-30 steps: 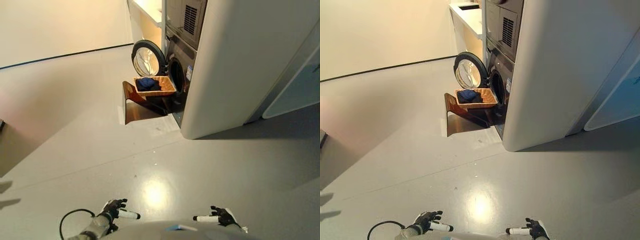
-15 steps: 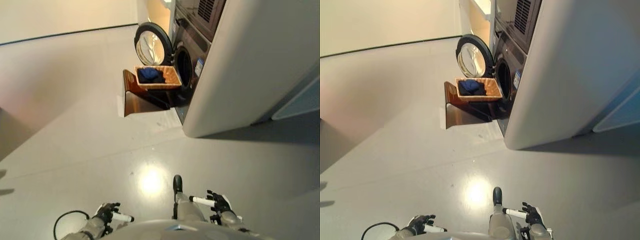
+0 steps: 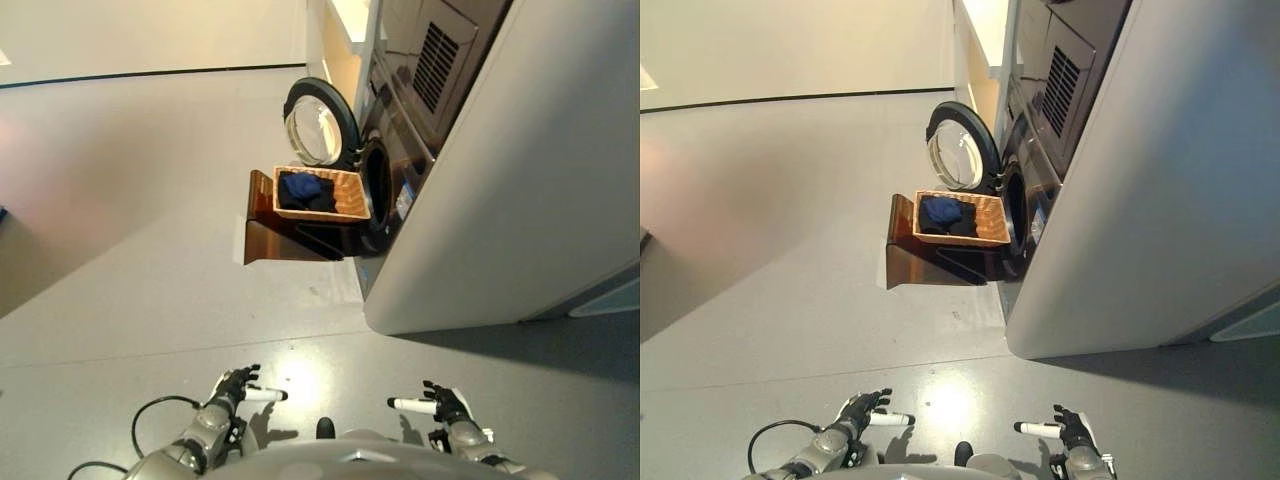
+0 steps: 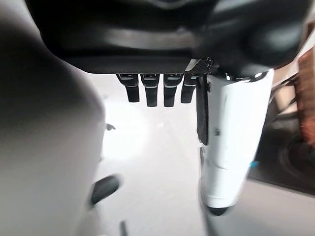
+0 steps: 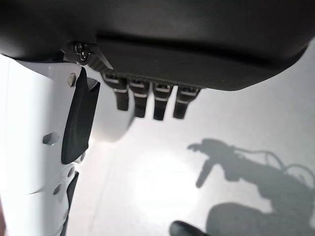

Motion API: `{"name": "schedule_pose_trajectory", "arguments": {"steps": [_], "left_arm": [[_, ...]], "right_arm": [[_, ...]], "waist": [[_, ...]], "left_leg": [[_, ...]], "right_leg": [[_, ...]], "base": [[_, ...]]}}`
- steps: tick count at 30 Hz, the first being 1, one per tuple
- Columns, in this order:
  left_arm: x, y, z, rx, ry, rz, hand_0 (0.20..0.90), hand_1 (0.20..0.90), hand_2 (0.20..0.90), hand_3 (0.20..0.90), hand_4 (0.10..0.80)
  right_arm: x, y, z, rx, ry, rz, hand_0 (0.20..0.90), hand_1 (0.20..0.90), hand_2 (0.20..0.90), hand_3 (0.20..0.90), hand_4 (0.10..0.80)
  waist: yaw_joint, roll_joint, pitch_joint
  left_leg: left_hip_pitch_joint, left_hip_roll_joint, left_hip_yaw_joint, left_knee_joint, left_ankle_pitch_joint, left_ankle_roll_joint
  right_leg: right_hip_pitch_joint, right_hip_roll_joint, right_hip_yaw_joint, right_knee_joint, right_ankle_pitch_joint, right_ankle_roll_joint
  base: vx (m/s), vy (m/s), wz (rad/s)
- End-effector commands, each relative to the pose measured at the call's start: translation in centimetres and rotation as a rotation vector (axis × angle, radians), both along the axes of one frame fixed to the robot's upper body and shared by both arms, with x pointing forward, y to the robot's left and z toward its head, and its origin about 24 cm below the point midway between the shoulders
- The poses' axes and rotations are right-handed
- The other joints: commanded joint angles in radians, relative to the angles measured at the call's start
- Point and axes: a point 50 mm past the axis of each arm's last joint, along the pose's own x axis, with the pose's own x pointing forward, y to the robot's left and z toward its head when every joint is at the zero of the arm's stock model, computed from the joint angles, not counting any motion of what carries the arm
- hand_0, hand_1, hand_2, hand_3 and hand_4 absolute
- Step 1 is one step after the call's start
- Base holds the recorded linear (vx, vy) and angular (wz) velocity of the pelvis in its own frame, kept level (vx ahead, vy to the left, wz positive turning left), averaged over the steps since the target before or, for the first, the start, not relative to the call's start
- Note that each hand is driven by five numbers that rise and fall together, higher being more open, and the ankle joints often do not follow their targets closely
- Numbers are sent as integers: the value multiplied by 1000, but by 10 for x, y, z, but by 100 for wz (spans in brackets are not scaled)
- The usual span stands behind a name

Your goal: Pick up the clothes and place them into the washing machine

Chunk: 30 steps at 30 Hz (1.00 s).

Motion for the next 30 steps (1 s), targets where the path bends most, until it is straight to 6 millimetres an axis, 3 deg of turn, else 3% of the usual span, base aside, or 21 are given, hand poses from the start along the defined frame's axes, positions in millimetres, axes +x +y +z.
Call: {"name": "schedule_pose_trajectory", "arguments": {"steps": [1,2,4,7,8,10,11,12,14,15,16,18,19,20,21,22,23,24,26,27,30], "left_arm": [[-5,21,1,56,-13,68,900,900,900,900,800],[-10,22,0,64,5,84,900,900,900,900,800],[-17,23,-3,68,28,96,900,900,900,900,800],[-21,23,-5,68,47,102,900,900,900,900,800],[-23,24,-5,67,51,104,900,900,900,900,800],[-20,25,-4,76,37,97,900,900,900,900,800],[-20,25,-4,76,37,97,900,900,900,900,800],[-13,28,-1,85,20,78,900,900,900,900,800],[-10,29,0,91,9,68,900,900,900,900,800],[-5,31,3,100,-10,52,900,900,900,900,800],[-5,31,3,99,-10,52,900,900,900,900,800],[3,32,7,112,-35,2,900,900,900,900,800],[3,32,7,112,-36,2,900,900,900,900,800],[8,36,9,128,-45,-11,900,900,900,900,800],[8,38,10,134,-42,-18,900,900,900,900,800],[8,38,10,134,-42,-18,900,900,900,900,800],[4,42,9,140,-24,-27,900,900,900,900,800],[3,44,9,146,-18,-31,900,900,900,900,800],[4,44,9,145,-18,-30,900,900,900,900,800],[1,45,8,147,-8,-37,900,900,900,900,800],[2,39,7,143,-12,-59,900,900,900,900,800]], "right_arm": [[10,-9,8,-29,-82,-23,900,900,900,900,800],[6,-8,6,-32,-70,-18,900,900,900,900,800],[4,-7,5,-29,-64,-27,900,900,900,900,800],[3,-5,4,-16,-61,-34,900,900,900,900,800],[3,-3,3,-7,-59,-34,900,900,900,900,800],[6,4,2,28,-71,-43,900,900,900,900,800],[6,4,2,29,-71,-43,900,900,900,900,800],[5,10,0,53,-71,-54,900,900,900,900,800],[4,12,-1,60,-66,-55,900,900,900,900,800],[7,17,0,75,-75,-38,900,900,900,900,800],[7,17,0,75,-75,-38,900,900,900,900,800],[17,19,3,68,-98,5,900,900,900,900,800],[17,19,3,67,-98,5,900,900,900,900,800],[27,21,6,57,-121,56,900,900,900,900,800],[29,22,7,48,-122,85,900,900,900,900,800],[29,22,7,48,-122,86,900,900,900,900,800],[34,21,9,21,-123,147,900,900,900,900,800],[40,21,12,12,-138,171,900,900,900,900,800],[40,21,12,12,-138,171,900,900,900,900,800],[46,19,16,4,-157,185,900,900,900,900,800],[47,18,16,-6,-151,189,900,900,900,900,800]], "waist": [[39,14,30],[62,38,23],[68,47,18],[65,53,3],[68,55,-9],[79,43,-45],[79,41,-44],[78,19,-62],[79,8,-70],[76,-16,-78],[77,-14,-80],[71,-7,-61],[73,-4,-63],[62,24,-30],[59,35,-20],[56,32,-18],[48,43,-11],[43,48,-6],[42,50,-7],[34,38,-2],[21,14,5]], "left_leg": [[53,14,22,-291,127,32],[41,2,-18,-477,178,18],[32,-2,-20,-568,200,2],[29,9,54,-572,212,-4],[48,10,79,-567,217,2],[61,2,74,-555,230,16],[62,0,76,-555,229,17],[61,-18,86,-510,197,37],[59,-32,91,-486,170,49],[70,-74,100,-456,121,78],[66,-70,101,-455,122,78],[116,-115,89,-456,69,120],[113,-111,90,-455,69,119],[161,-111,77,-466,52,138],[185,-115,76,-472,43,144],[188,-119,74,-472,43,145],[250,-131,60,-501,23,144],[277,-131,50,-517,18,138],[275,-129,49,-517,18,138],[322,-148,29,-541,-3,123],[378,-161,5,-572,-27,102]], "right_leg": [[3,17,69,-19,1,117],[57,33,98,-40,-27,131],[101,29,120,-47,-56,140],[141,16,134,-51,-75,152],[155,9,142,-48,-85,156],[177,-33,154,-30,-113,176],[178,-35,154,-30,-114,176],[181,-77,148,24,-106,203],[168,-95,146,61,-90,216],[120,-126,156,195,29,250],[116,-123,159,195,31,250],[10,-130,140,431,178,261],[8,-127,141,430,181,260],[-76,-112,100,577,217,256],[-106,-124,61,607,213,253],[-104,-127,59,611,209,254],[-156,-151,-17,581,149,236],[-185,-147,-57,527,88,223],[-185,-145,-59,524,90,222],[-235,-132,-127,326,55,211],[-244,-128,-174,107,127,226]], "base": [[606,146,-39],[456,113,-68],[502,146,-70],[273,118,-30],[393,214,-40],[458,290,-64],[498,326,-66],[358,240,-46],[339,242,-10],[207,162,20],[362,325,22],[218,260,15],[192,292,16],[224,286,22],[228,284,24],[355,201,33],[392,134,23],[391,135,22],[211,-3,22],[399,-55,45],[327,-94,31]]}}
